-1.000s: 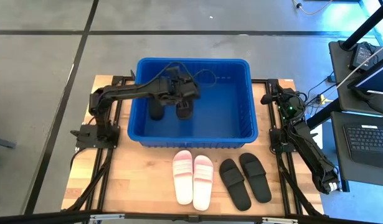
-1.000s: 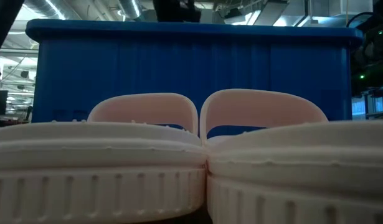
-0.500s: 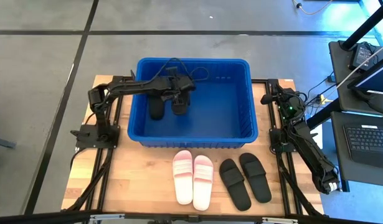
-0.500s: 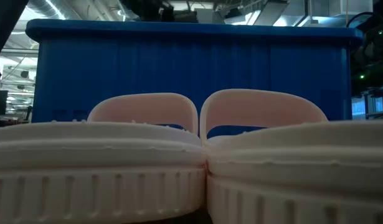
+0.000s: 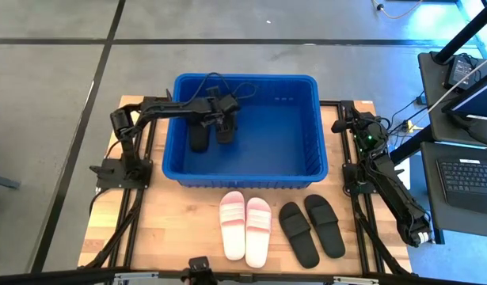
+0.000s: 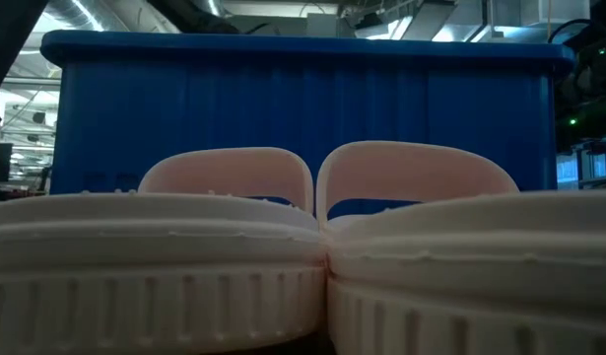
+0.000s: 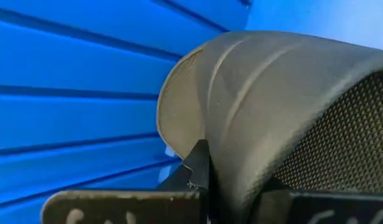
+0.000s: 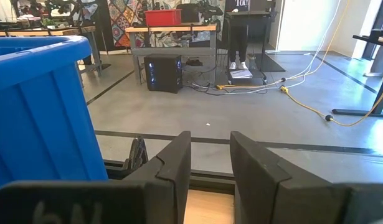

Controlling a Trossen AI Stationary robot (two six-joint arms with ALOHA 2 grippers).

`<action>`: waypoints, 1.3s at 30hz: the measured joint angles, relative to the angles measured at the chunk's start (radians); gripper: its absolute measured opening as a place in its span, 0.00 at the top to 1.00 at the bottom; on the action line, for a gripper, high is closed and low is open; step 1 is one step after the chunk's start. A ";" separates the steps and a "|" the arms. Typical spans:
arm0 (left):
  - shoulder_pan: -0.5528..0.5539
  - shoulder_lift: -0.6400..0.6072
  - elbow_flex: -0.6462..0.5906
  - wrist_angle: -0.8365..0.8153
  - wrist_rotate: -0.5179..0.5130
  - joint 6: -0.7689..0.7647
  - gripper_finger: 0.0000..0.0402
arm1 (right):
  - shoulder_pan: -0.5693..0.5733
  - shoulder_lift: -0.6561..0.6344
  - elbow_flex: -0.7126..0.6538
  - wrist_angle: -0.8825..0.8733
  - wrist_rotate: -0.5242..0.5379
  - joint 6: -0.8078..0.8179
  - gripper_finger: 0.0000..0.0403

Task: Pick and place slides into bin
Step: Put the black slide into the blue bin

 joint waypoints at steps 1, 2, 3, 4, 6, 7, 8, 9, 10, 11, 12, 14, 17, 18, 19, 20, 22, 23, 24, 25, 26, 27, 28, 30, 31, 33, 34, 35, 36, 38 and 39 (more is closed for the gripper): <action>0.001 0.000 -0.012 0.021 0.005 0.001 0.99 | 0.000 0.000 0.000 0.000 0.000 0.000 0.72; 0.002 0.000 -0.023 0.039 0.012 0.004 0.99 | 0.000 0.000 0.000 0.000 0.000 0.000 0.72; 0.004 0.000 -0.034 0.054 0.014 0.006 0.99 | 0.000 0.000 0.000 0.000 0.000 0.000 0.72; 0.006 0.000 -0.043 0.067 0.014 0.007 0.99 | 0.000 0.000 0.000 0.000 0.000 0.000 0.72; 0.011 0.000 -0.060 0.085 0.019 0.007 0.99 | 0.000 0.000 0.000 0.000 0.000 0.000 0.72; 0.013 0.000 -0.070 0.089 0.022 0.008 0.99 | 0.000 0.000 0.000 0.000 0.000 0.000 0.72; 0.015 0.000 -0.081 0.093 0.022 0.012 0.99 | 0.000 0.000 0.000 0.000 0.000 0.000 0.72; 0.019 0.000 -0.091 0.094 0.022 0.023 0.99 | 0.000 0.000 0.000 0.000 0.000 0.000 0.72; 0.022 0.000 -0.100 0.096 0.022 0.033 0.99 | 0.000 0.000 0.000 0.000 0.000 0.000 0.72; 0.026 0.000 -0.108 0.100 0.022 0.041 0.99 | 0.000 0.000 0.000 0.000 0.000 0.000 0.72; 0.029 0.000 -0.116 0.109 0.022 0.050 0.99 | 0.000 0.000 0.000 0.000 0.000 0.000 0.72; 0.035 0.000 -0.136 0.130 0.022 0.058 0.99 | 0.000 0.000 0.000 0.000 0.000 0.000 0.72; 0.047 0.000 -0.160 0.154 0.026 0.061 0.99 | 0.000 0.000 0.000 0.000 0.000 0.000 0.72; 0.050 0.000 -0.162 0.160 0.029 0.061 0.99 | 0.000 0.000 0.000 0.000 0.000 0.000 0.72; 0.052 0.000 -0.164 0.160 0.035 0.062 0.99 | 0.000 0.000 0.000 0.000 0.000 0.000 0.72; 0.055 0.000 -0.165 0.161 0.043 0.065 0.99 | 0.000 0.000 0.000 0.000 0.000 0.000 0.72; 0.056 0.010 -0.165 0.168 0.045 0.081 0.99 | 0.000 0.000 0.000 0.000 0.000 0.000 0.72; 0.056 0.013 -0.165 0.169 0.043 0.084 0.99 | 0.000 0.000 0.000 0.000 0.000 0.000 0.72; 0.057 0.013 -0.166 0.170 0.045 0.085 0.99 | 0.000 0.000 0.000 0.000 0.000 0.000 0.72; 0.059 0.013 -0.166 0.172 0.052 0.087 0.99 | 0.000 0.000 0.000 0.000 0.000 0.000 0.72; 0.060 0.013 -0.166 0.174 0.059 0.091 0.99 | 0.000 0.000 0.000 0.000 0.000 0.000 0.72; 0.060 0.013 -0.166 0.176 0.063 0.091 0.99 | 0.000 0.000 0.000 0.000 0.000 0.000 0.72; 0.060 0.013 -0.166 0.178 0.063 0.092 0.99 | 0.000 0.000 0.000 0.000 0.000 0.000 0.72; 0.060 0.013 -0.166 0.179 0.059 0.096 0.99 | 0.000 0.000 0.000 0.000 0.000 0.000 0.72; 0.062 0.013 -0.166 0.179 0.060 0.104 0.99 | 0.000 0.000 0.000 0.000 0.000 0.000 0.72; 0.064 0.013 -0.166 0.180 0.066 0.108 0.99 | 0.000 0.000 0.000 0.000 0.000 0.000 0.72; 0.064 0.013 -0.166 0.180 0.066 0.109 0.99 | 0.000 0.000 0.000 0.000 0.000 0.000 0.72; 0.065 0.013 -0.166 0.181 0.066 0.111 0.99 | 0.000 0.000 0.000 0.000 0.000 0.000 0.72; 0.065 0.013 -0.166 0.181 0.066 0.111 0.99 | 0.000 0.000 0.000 0.000 0.000 0.000 0.72; 0.066 0.013 -0.166 0.180 0.071 0.111 0.97 | 0.000 0.000 0.000 0.000 0.000 0.000 0.72; 0.066 0.013 -0.166 0.181 0.077 0.111 0.96 | 0.000 0.000 0.000 0.000 0.000 0.000 0.72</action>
